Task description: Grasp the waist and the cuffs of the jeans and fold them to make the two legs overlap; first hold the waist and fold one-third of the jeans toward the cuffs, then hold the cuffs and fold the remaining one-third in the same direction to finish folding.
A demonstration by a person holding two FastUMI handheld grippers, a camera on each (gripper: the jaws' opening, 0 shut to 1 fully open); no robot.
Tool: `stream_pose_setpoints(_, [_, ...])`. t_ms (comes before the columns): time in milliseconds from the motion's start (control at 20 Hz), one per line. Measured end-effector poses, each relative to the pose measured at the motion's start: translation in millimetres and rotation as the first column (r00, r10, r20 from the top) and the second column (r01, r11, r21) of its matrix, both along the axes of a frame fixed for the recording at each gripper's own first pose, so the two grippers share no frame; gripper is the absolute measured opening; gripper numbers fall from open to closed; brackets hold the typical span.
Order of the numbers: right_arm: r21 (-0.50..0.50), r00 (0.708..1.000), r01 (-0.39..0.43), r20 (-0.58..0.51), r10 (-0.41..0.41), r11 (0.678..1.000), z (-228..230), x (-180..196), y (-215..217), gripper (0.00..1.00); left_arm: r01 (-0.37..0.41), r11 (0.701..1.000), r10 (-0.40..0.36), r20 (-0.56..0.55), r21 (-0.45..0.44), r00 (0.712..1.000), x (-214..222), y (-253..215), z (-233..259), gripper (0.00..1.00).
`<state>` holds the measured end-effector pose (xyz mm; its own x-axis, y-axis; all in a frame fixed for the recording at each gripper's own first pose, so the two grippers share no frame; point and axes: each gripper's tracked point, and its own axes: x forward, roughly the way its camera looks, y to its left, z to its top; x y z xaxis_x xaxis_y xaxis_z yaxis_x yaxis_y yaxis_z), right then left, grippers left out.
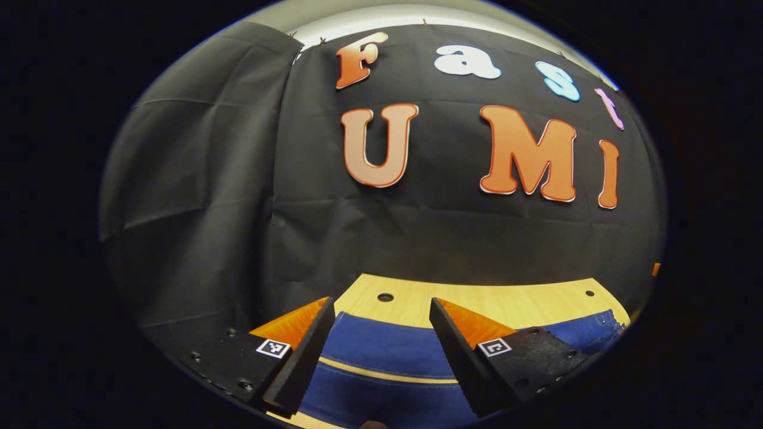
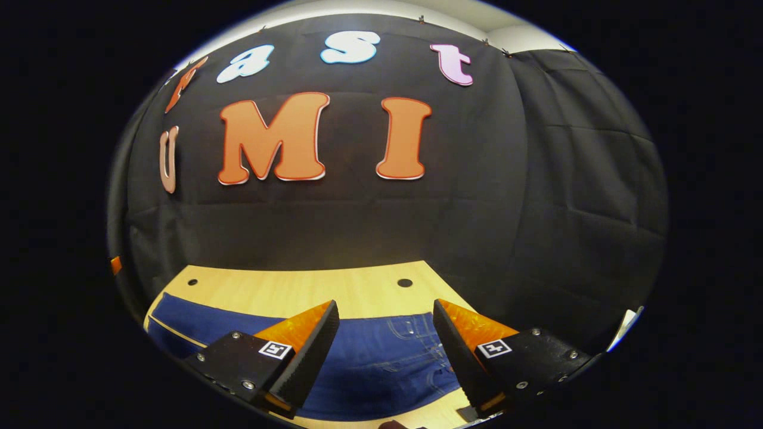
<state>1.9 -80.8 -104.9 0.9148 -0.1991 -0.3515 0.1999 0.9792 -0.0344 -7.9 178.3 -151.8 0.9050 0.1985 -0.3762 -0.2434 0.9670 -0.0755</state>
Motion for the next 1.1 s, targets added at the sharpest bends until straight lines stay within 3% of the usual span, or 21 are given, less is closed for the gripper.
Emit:
stream_pose_setpoints(150, [0.007, 0.998, 0.025, -0.055, -0.025, 1.000, -17.6, -8.2, -16.9, 0.97, -0.046, 0.998, 0.042, -0.058, -0.052, 0.997, -13.0, 17.1, -19.6, 0.98])
stream_pose_setpoints(350, [0.105, 0.986, 0.065, -0.157, -0.048, 0.992, -52.3, -20.1, -25.7, 0.98, -0.121, 0.980, 0.096, -0.158, -0.160, 0.983, -30.7, 37.6, -52.9, 0.97])
stream_pose_setpoints(450, [0.170, 0.974, 0.101, -0.216, -0.063, 0.980, -71.9, -29.2, -30.9, 0.98, -0.171, 0.959, 0.117, -0.234, -0.226, 0.965, -43.4, 48.4, -72.0, 0.97])
stream_pose_setpoints(550, [0.245, 0.959, 0.142, -0.273, -0.073, 0.959, -90.7, -34.5, -33.8, 0.98, -0.230, 0.932, 0.123, -0.353, -0.280, 0.928, -61.2, 53.7, -103.5, 0.96])
stream_pose_setpoints(850, [0.365, 0.898, 0.289, -0.423, -0.119, 0.885, -136.6, -54.2, -57.7, 0.99, -0.390, 0.820, 0.154, -0.495, -0.418, 0.855, -90.1, 66.1, -153.3, 0.97])
stream_pose_setpoints(1100, [0.436, 0.859, 0.384, -0.492, -0.142, 0.814, -166.4, -64.7, -75.4, 0.98, -0.504, 0.687, 0.161, -0.567, -0.523, 0.808, -114.4, 74.4, -183.5, 0.97])
